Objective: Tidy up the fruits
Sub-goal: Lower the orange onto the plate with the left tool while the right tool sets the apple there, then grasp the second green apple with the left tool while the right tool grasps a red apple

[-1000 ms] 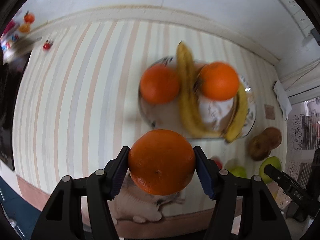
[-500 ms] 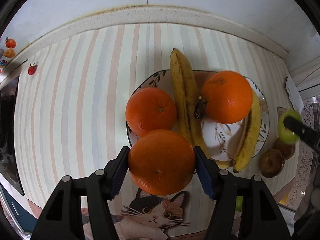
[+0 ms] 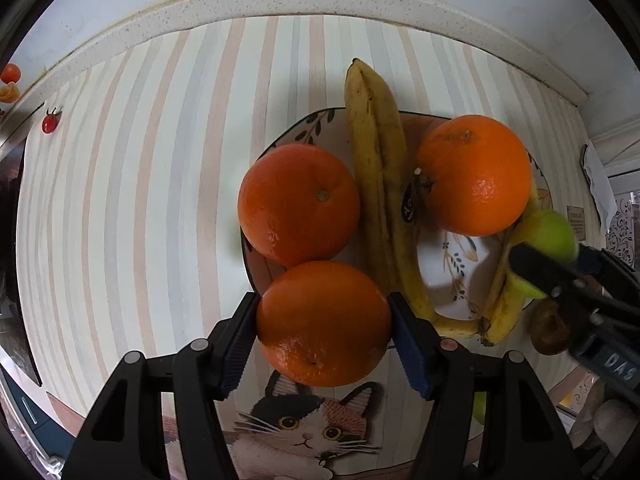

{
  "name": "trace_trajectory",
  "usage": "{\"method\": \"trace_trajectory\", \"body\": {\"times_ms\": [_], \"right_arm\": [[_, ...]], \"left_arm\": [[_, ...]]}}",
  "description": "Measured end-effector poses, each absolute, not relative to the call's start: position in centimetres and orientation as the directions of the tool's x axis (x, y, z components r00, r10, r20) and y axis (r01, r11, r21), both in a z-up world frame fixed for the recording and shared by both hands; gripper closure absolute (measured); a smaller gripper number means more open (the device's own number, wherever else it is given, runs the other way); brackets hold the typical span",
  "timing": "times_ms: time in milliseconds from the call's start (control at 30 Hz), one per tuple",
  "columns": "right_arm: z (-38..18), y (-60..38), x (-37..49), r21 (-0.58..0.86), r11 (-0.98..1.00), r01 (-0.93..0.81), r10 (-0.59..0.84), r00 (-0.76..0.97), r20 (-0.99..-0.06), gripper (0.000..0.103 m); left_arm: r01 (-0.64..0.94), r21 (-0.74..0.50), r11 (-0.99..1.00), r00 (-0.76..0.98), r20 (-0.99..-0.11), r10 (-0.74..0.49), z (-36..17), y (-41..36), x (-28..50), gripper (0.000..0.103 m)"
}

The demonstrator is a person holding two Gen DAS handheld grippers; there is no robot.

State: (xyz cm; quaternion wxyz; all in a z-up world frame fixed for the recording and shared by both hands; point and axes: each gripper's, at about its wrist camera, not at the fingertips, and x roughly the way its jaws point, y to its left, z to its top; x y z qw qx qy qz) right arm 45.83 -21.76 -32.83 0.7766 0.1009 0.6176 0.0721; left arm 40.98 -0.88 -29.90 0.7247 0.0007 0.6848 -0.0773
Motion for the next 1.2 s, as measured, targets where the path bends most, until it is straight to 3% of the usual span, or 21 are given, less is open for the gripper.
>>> {"method": "trace_trajectory", "body": {"times_ms": [133,433,567,667,767,867,1033,1200], "right_arm": [[-32.8,-21.3,46.0,0.239,0.971,-0.001,0.232,0.234,-0.944,0.035],[-31.6,-22.1,45.7,0.261,0.965,0.032,0.246,0.244,-0.938,0.016],[-31.7,-22.8,45.4,0.298,0.953,0.058,0.277,0.234,-0.932,0.009],[-31.7,-23.1,45.1,0.323,0.944,0.071,0.299,0.237,-0.924,0.009],[-31.3,-23.5,44.6,0.319,0.944,0.085,0.29,0.249,-0.924,0.007],[-30.2,-23.9,43.6,0.289,0.952,0.098,0.254,0.273,-0.928,0.007],[-28.1,-24.0,41.4,0.166,0.98,0.109,0.127,0.302,-0.945,0.005],[-26.3,-24.1,39.4,0.137,0.983,0.122,0.094,0.307,-0.947,0.005]], "left_arm": [[0.106,-0.103,0.989,0.041,-0.993,-0.108,-30.0,-1.0,41.1,0.041],[0.079,-0.132,0.988,0.035,-0.99,-0.135,-29.7,-0.8,41.2,0.04],[0.083,-0.136,0.987,0.053,-0.989,-0.141,-28.9,-0.5,41.2,0.035],[0.089,-0.12,0.989,0.074,-0.989,-0.127,-28.2,-0.6,41.2,0.021],[0.089,-0.109,0.99,0.087,-0.989,-0.116,-27.6,-0.3,41.0,0.021],[0.092,-0.093,0.991,0.111,-0.989,-0.103,-26.9,0.0,40.8,0.011],[0.097,-0.076,0.992,0.142,-0.986,-0.09,-25.2,-0.1,39.2,0.011],[0.119,-0.052,0.992,0.177,-0.982,-0.072,-23.4,-1.2,37.2,0.011]]}}
